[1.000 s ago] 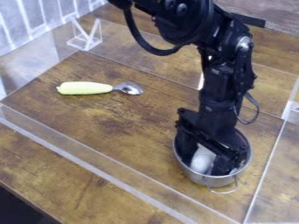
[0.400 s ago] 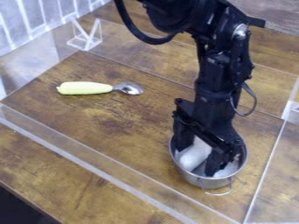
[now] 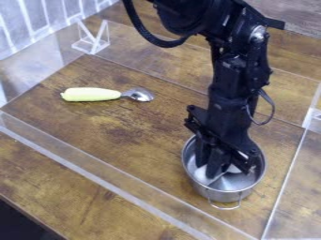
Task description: Remove the mushroom from the silver pot and put it on the table
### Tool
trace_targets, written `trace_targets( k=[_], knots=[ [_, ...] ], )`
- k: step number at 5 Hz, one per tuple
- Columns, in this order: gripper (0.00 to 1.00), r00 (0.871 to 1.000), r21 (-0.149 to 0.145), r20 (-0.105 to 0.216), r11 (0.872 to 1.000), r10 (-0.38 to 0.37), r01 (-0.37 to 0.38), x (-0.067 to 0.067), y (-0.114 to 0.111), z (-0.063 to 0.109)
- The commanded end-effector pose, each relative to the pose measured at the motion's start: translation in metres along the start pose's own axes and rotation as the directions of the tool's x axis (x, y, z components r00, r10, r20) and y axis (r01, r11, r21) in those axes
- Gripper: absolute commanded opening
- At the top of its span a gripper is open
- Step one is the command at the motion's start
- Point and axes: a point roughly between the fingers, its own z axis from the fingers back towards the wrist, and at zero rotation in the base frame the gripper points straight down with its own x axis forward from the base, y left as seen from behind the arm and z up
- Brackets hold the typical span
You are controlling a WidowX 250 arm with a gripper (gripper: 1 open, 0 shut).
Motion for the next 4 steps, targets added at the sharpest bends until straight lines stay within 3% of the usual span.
trace_targets(
  k=[1, 2, 3, 4],
  knots=[
    [0.00, 0.993, 0.023, 0.109, 0.999, -0.041, 0.038, 0.005, -0.003, 0.054],
    [0.00, 0.991, 0.042, 0.130, 0.999, 0.025, -0.031, 0.013, 0.000, 0.084],
    [0.00, 0.978, 0.061, 0.172, 0.990, 0.114, -0.126, 0.027, 0.015, 0.112],
    [0.00, 0.943, 0.060, 0.188, 0.955, 0.274, -0.290, 0.039, 0.047, 0.122]
  ],
)
